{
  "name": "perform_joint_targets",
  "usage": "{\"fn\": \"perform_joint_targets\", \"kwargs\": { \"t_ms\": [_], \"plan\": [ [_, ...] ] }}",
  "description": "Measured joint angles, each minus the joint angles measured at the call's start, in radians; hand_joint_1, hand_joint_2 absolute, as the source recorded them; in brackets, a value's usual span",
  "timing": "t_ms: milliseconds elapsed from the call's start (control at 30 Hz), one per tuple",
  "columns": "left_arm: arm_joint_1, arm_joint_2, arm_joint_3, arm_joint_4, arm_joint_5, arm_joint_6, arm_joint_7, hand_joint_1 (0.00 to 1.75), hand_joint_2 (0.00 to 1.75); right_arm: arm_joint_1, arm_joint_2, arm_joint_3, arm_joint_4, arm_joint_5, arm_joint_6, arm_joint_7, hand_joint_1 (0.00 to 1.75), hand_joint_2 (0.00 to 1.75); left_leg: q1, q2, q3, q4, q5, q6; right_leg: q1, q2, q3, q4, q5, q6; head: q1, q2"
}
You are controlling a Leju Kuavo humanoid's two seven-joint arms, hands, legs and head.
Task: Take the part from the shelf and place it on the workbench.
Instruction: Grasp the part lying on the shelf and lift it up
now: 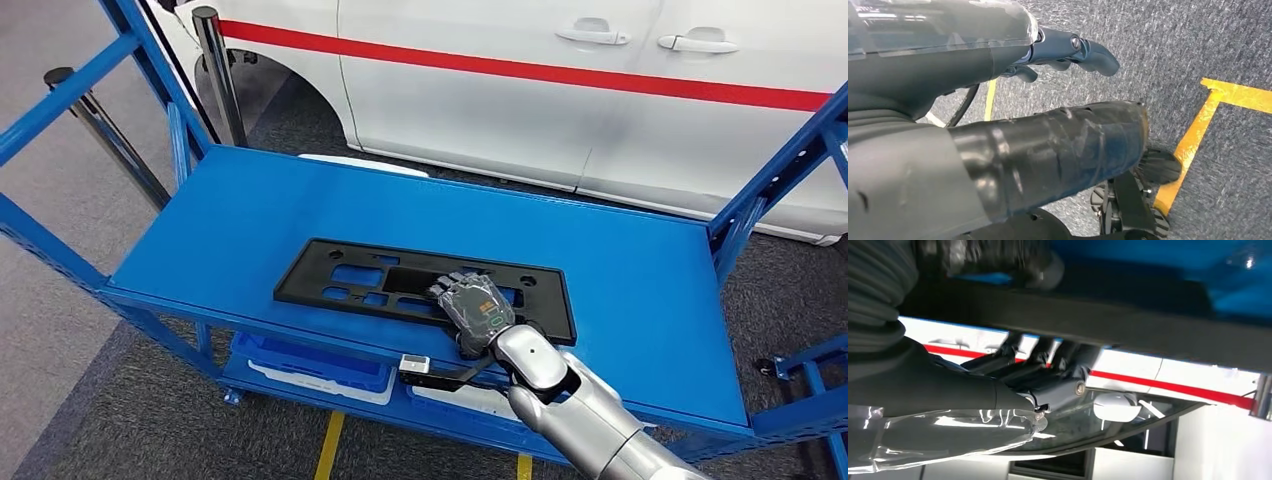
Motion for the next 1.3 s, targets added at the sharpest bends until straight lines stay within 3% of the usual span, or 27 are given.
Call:
{"fn": "perform_joint_targets", "kwargs": {
  "t_ms": [67, 167, 200, 233, 267, 367, 433, 533, 567, 633, 700, 733, 767, 867, 933, 1033, 1067, 1133, 1200, 1233, 1267, 1300],
  "plan": [
    [0.001, 0.0, -0.002, 0.0, 0.0, 0.0, -0.007, 0.0, 0.0, -0.003, -0.001, 0.001, 0.0, -0.003, 0.001, 0.001, 1.72, 1.75, 0.004, 0.002, 0.003, -0.009, 0.006, 0.015, -0.001, 0.0, -0.013, 0.031, -0.026, 0.009, 0.001, 0.0],
    [0.001, 0.0, -0.005, 0.0, -0.001, 0.002, -0.018, 0.0, 1.31, -0.005, -0.003, 0.002, 0.001, -0.008, 0.001, 0.001, 1.73, 1.75, 0.003, 0.005, 0.002, -0.012, 0.009, 0.026, -0.002, 0.0, -0.095, 0.21, -0.118, 0.015, 0.001, 0.0],
    [0.001, 0.0, -0.006, 0.0, -0.002, 0.003, -0.022, 0.0, 1.75, -0.005, -0.004, 0.003, 0.001, -0.009, 0.002, 0.001, 1.72, 1.75, 0.001, 0.006, 0.002, -0.011, 0.009, 0.027, -0.002, 0.0, -0.119, 0.263, -0.133, 0.015, 0.001, 0.0],
    [0.001, 0.0, -0.008, 0.0, -0.003, 0.006, -0.025, 0.0, 1.75, -0.005, -0.005, 0.004, 0.002, -0.01, 0.003, 0.0, 1.73, 1.75, 0.001, 0.005, 0.002, -0.011, 0.008, 0.027, -0.002, 0.0, -0.128, 0.281, -0.13, 0.015, 0.0, 0.0],
    [0.002, 0.0, -0.01, 0.0, -0.003, 0.011, -0.028, 0.0, 1.75, -0.005, -0.005, 0.005, 0.002, -0.01, 0.005, 0.0, 1.71, 1.75, 0.0, 0.005, 0.003, -0.01, 0.008, 0.027, -0.001, 0.0, -0.118, 0.259, -0.107, 0.013, 0.0, 0.0],
    [0.001, 0.0, -0.017, 0.0, -0.002, 0.026, -0.028, 0.0, 1.75, -0.01, -0.005, 0.007, 0.002, -0.012, 0.01, -0.002, 1.69, 1.75, -0.002, 0.002, 0.007, -0.005, 0.003, 0.02, 0.003, -0.001, -0.022, 0.063, -0.018, -0.002, 0.0, 0.0],
    [0.0, 0.0, -0.02, 0.0, 0.001, 0.037, -0.019, 0.0, 1.75, -0.015, -0.005, 0.009, 0.001, -0.014, 0.012, -0.005, 1.69, 1.75, -0.004, 0.001, 0.005, -0.003, 0.001, 0.01, 0.009, -0.001, 0.006, 0.002, -0.007, -0.01, 0.0, 0.0],
    [-0.001, 0.0, -0.021, 0.0, 0.01, 0.058, 0.009, 0.0, 1.75, -0.021, -0.004, 0.014, 0.0, -0.017, 0.014, -0.011, 1.69, 1.75, -0.004, 0.001, 0.006, -0.003, -0.003, -0.005, 0.007, -0.002, 0.013, -0.01, -0.001, -0.021, 0.0, 0.0],
    [-0.001, 0.0, -0.02, 0.0, 0.013, 0.062, 0.018, 0.0, 1.75, -0.025, -0.003, 0.016, -0.001, -0.02, 0.016, -0.013, 1.69, 1.75, -0.003, 0.001, 0.0, 0.015, -0.017, -0.01, 0.004, -0.003, 0.016, -0.016, 0.003, -0.027, -0.001, 0.0],
    [0.0, 0.001, -0.017, 0.0, 0.015, 0.065, 0.03, 0.0, 1.75, -0.03, 0.0, 0.02, -0.001, -0.026, 0.019, -0.015, 1.69, 1.75, 0.002, 0.002, -0.043, 0.111, -0.075, -0.019, 0.0, -0.007, 0.019, -0.022, 0.007, -0.034, -0.003, 0.0],
    [0.001, 0.003, -0.014, 0.0, 0.014, 0.065, 0.044, 0.0, 1.75, -0.032, 0.0, 0.024, 0.0, -0.031, 0.021, -0.016, 1.69, 1.75, 0.006, 0.002, -0.1, 0.236, -0.126, -0.028, 0.0, -0.008, 0.018, -0.022, 0.007, -0.036, -0.004, 0.0],
    [0.002, 0.003, -0.013, 0.0, 0.013, 0.065, 0.055, 0.0, 1.75, -0.033, 0.0, 0.026, 0.002, -0.032, 0.019, -0.017, 1.69, 1.75, 0.008, 0.002, -0.113, 0.263, -0.128, -0.032, 0.0, -0.008, 0.018, -0.021, 0.007, -0.036, -0.004, 0.0],
    [0.003, 0.003, -0.013, 0.0, 0.012, 0.066, 0.067, 0.0, 1.75, -0.033, 0.001, 0.026, 0.003, -0.033, 0.014, -0.017, 1.69, 1.75, 0.01, 0.002, -0.107, 0.251, -0.109, -0.034, 0.0, -0.008, 0.018, -0.02, 0.007, -0.035, -0.004, 0.0],
    [0.003, 0.005, -0.013, 0.0, 0.011, 0.068, 0.095, 0.0, 1.75, -0.032, 0.003, 0.028, 0.006, -0.016, -0.03, -0.004, 1.69, 1.75, 0.014, 0.002, -0.022, 0.067, -0.019, -0.034, 0.0, -0.004, 0.015, -0.009, 0.001, -0.025, -0.004, 0.0],
    [0.001, 0.005, -0.013, 0.0, 0.011, 0.07, 0.108, 0.0, 1.75, -0.025, 0.006, 0.028, 0.006, 0.019, -0.096, 0.02, 1.69, 1.75, 0.012, 0.0, 0.004, 0.004, -0.004, -0.024, 0.004, -0.002, 0.008, -0.003, -0.001, -0.015, -0.003, 0.0],
    [0.0, 0.004, -0.015, 0.0, 0.01, 0.073, 0.121, 0.0, 1.75, -0.001, 0.016, 0.022, 0.003, 0.086, -0.209, 0.052, 1.69, 1.75, 0.011, -0.001, 0.001, 0.0, 0.001, -0.004, 0.004, -0.001, 0.004, -0.001, -0.001, 0.001, -0.002, 0.0],
    [0.0, 0.003, -0.016, 0.0, 0.01, 0.074, 0.124, 0.0, 1.75, 0.007, 0.018, 0.018, 0.0, 0.106, -0.24, 0.058, 1.69, 1.75, 0.012, 0.0, 0.001, -0.003, 0.004, 0.003, 0.003, -0.001, -0.002, 0.012, -0.012, 0.006, -0.002, 0.0],
    [-0.001, 0.001, -0.018, 0.0, 0.008, 0.075, 0.129, 0.0, 1.75, 0.024, 0.021, 0.004, -0.009, 0.146, -0.295, 0.065, 1.69, 1.75, 0.012, 0.001, 0.001, -0.008, 0.008, 0.016, 0.0, -0.001, -0.041, 0.101, -0.068, 0.013, -0.002, 0.0],
    [-0.001, 0.0, -0.02, 0.0, 0.006, 0.076, 0.134, 0.0, 1.75, 0.049, 0.023, -0.011, -0.021, 0.188, -0.351, 0.067, 1.69, 1.75, 0.01, 0.001, -0.001, -0.008, 0.007, 0.021, 0.0, -0.001, -0.105, 0.238, -0.129, 0.017, -0.002, 0.0],
    [-0.001, 0.0, -0.022, 0.0, 0.005, 0.076, 0.137, 0.0, 1.75, 0.063, 0.023, -0.018, -0.028, 0.205, -0.376, 0.068, 1.69, 1.75, 0.009, 0.0, 0.0, -0.007, 0.006, 0.022, 0.0, -0.001, -0.127, 0.281, -0.139, 0.017, -0.002, 0.0],
    [-0.001, 0.0, -0.023, 0.0, 0.004, 0.076, 0.138, 0.0, 1.75, 0.076, 0.023, -0.025, -0.035, 0.22, -0.395, 0.068, 1.69, 1.75, 0.009, 0.0, 0.0, -0.005, 0.005, 0.022, 0.0, -0.001, -0.13, 0.286, -0.127, 0.017, -0.002, 0.0],
    [0.0, 0.0, -0.024, 0.0, 0.003, 0.076, 0.139, 0.0, 1.75, 0.087, 0.024, -0.031, -0.043, 0.232, -0.409, 0.067, 1.69, 1.75, 0.009, 0.0, 0.001, -0.003, 0.004, 0.021, 0.0, -0.001, -0.115, 0.25, -0.098, 0.015, -0.001, 0.0]
  ]
}}
